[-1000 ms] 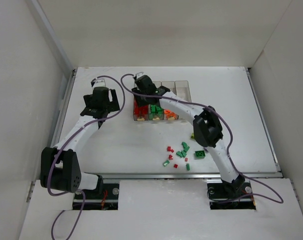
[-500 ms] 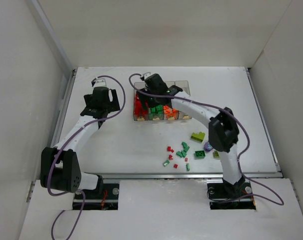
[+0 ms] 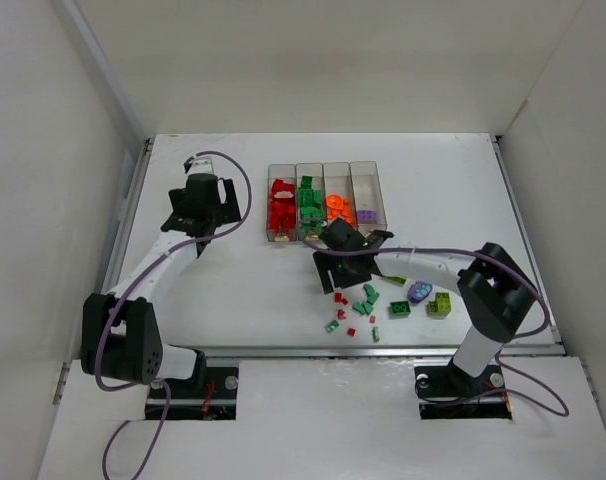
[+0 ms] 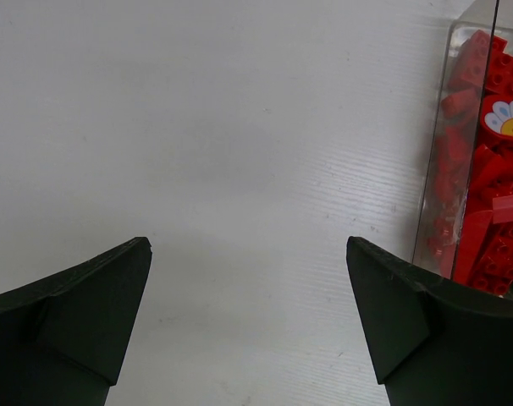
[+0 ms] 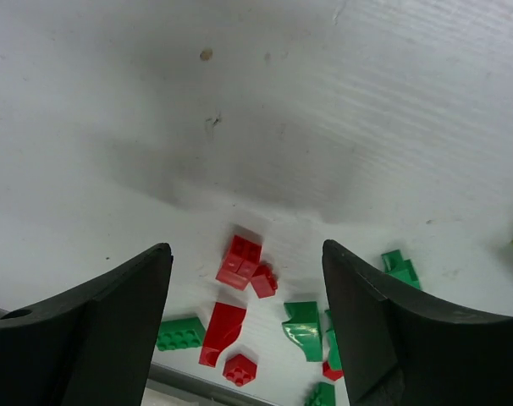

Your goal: Sort the legos into containers by color

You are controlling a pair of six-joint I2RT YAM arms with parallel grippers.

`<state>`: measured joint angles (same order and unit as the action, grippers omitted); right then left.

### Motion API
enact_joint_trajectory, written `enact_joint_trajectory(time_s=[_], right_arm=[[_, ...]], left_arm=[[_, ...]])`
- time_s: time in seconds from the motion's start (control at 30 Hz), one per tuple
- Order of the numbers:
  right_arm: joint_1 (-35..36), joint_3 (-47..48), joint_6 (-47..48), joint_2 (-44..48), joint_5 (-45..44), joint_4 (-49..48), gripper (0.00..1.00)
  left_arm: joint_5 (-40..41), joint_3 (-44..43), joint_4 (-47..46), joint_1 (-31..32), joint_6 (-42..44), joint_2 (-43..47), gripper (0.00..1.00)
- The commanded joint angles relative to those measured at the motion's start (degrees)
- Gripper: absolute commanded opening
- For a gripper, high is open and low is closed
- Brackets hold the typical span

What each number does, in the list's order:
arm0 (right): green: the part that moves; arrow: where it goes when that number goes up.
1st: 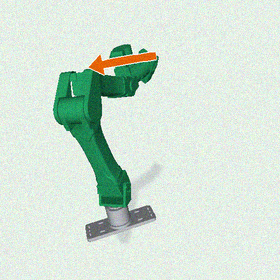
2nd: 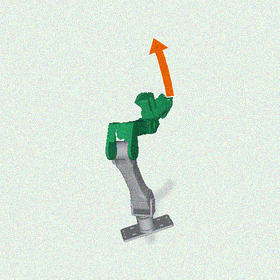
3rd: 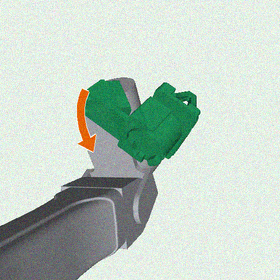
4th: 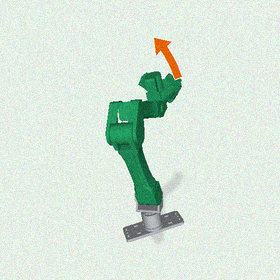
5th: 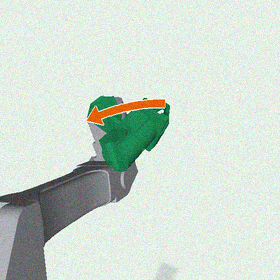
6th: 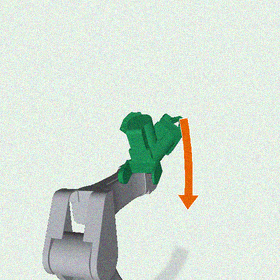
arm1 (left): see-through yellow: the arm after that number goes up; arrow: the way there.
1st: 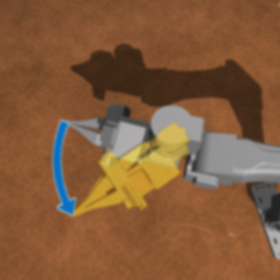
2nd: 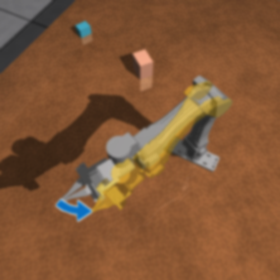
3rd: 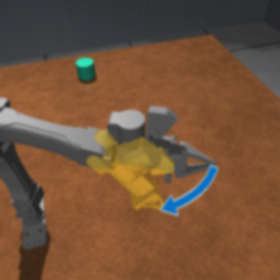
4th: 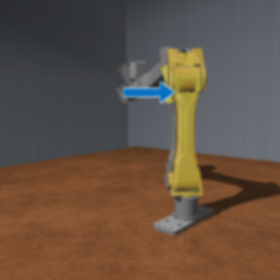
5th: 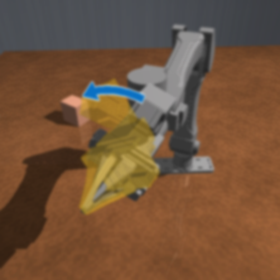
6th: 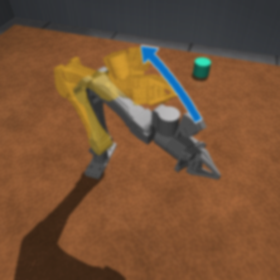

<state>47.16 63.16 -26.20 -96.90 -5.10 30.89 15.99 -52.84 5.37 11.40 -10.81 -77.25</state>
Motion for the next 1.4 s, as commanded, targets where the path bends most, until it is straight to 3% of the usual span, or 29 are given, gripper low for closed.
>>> enact_joint_trajectory(time_s=[0.0, 0.13, 0.47, 0.57, 0.67, 0.8, 0.93, 1.07, 1.2, 1.37], right_arm=[[1.4, 0.9, -5.5, 1.3, -1.4, -3.4, 0.77], [1.9, 0.4, -6.1, -0.8, -2.0, -2.2, 0.74], [3.6, -3.8, -7.2, -2.2, -2.0, -2.4, 0.52], [3.6, -4.4, -7.7, -1.1, -2.0, -2.4, 0.51], [3.6, -4.4, -7.7, -0.6, -1.4, -2.4, 0.37], [3.6, -4.4, -7.7, 0.0, -1.4, -2.4, 0.11], [3.6, -1.0, -5.5, 0.6, -2.1, -1.4, 0.0], [3.6, 6.0, -1.1, 0.6, -4.9, -1.4, 0.0], [3.6, 21.2, 3.9, -3.9, -10.3, -2.0, 0.0], [2.9, 41.0, 11.5, -17.9, -17.8, -1.5, 0.0]], left_arm=[[-0.3, 1.0, -1.7, -0.4, -0.8, 0.2, 0.99], [-0.3, 1.0, -1.7, -0.4, -0.8, 0.2, 0.99], [-0.3, 1.0, -2.2, -0.4, -0.8, 0.7, 0.99], [-0.3, 1.0, -2.2, -0.4, -0.8, 0.7, 0.99], [-0.3, 1.0, -2.2, -0.4, -0.8, 0.7, 0.99], [-0.3, 1.0, -2.2, -0.4, -0.8, 0.7, 0.99], [-0.3, 1.0, -2.2, -0.9, -0.8, 0.7, 0.99], [-0.3, 1.0, -2.2, -0.9, -0.8, 0.7, 0.99], [-0.3, 1.5, -2.2, -0.9, -0.8, 0.7, 0.99], [-0.3, 1.5, -2.2, -0.9, -0.8, 1.2, 0.99]])
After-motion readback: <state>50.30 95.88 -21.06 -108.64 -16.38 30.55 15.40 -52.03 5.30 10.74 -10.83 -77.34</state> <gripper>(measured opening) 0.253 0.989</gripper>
